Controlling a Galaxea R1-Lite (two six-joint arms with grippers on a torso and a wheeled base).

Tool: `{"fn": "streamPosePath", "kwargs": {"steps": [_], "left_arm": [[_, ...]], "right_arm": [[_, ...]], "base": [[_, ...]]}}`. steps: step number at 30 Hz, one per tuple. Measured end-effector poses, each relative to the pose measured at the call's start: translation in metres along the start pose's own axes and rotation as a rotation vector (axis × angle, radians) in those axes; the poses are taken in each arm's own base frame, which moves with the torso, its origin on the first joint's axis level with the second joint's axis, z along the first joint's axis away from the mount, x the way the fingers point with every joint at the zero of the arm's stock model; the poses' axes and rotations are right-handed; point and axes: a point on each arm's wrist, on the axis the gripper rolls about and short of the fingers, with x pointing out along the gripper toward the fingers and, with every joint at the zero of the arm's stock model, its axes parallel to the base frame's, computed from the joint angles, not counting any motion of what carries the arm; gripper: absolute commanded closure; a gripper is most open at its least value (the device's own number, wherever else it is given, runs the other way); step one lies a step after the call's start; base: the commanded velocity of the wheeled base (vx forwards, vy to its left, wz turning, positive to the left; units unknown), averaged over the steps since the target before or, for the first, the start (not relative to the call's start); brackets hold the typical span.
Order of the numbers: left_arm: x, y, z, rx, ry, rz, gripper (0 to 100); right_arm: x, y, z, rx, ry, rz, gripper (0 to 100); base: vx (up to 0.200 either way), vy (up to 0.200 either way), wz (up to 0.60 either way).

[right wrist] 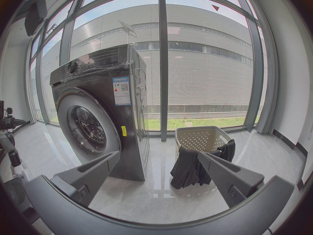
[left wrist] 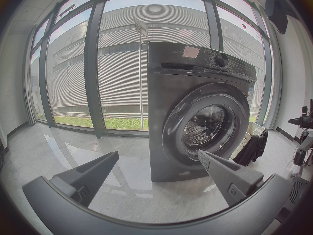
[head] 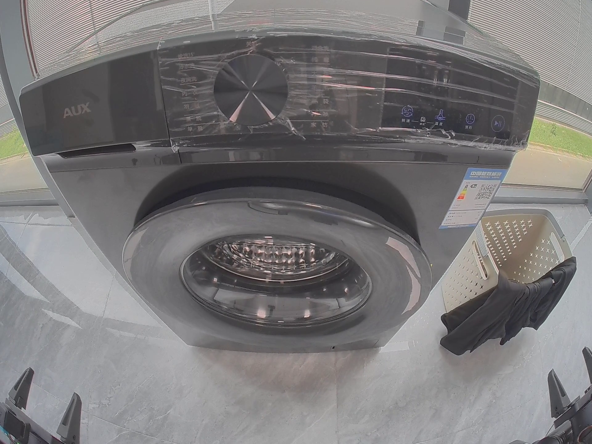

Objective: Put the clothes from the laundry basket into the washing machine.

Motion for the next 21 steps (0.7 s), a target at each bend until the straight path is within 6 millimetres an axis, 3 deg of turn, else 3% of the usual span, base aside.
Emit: {"fn": "streamPosePath", "kwargs": {"steps": [7, 21], "left_arm": [[0.0, 0.0, 0.0, 0.0, 0.0, 0.0, 0], [0.0, 0.0, 0.0, 0.002, 0.0, 0.002, 0]], "right_arm": [[0.0, 0.0, 0.0, 0.0, 0.0, 0.0, 0], [0.0, 0.0, 0.0, 0.0, 0.0, 0.0, 0]], "base": [[0.0, 0.2, 0.0], [0.0, 0.0, 0.0]]}}
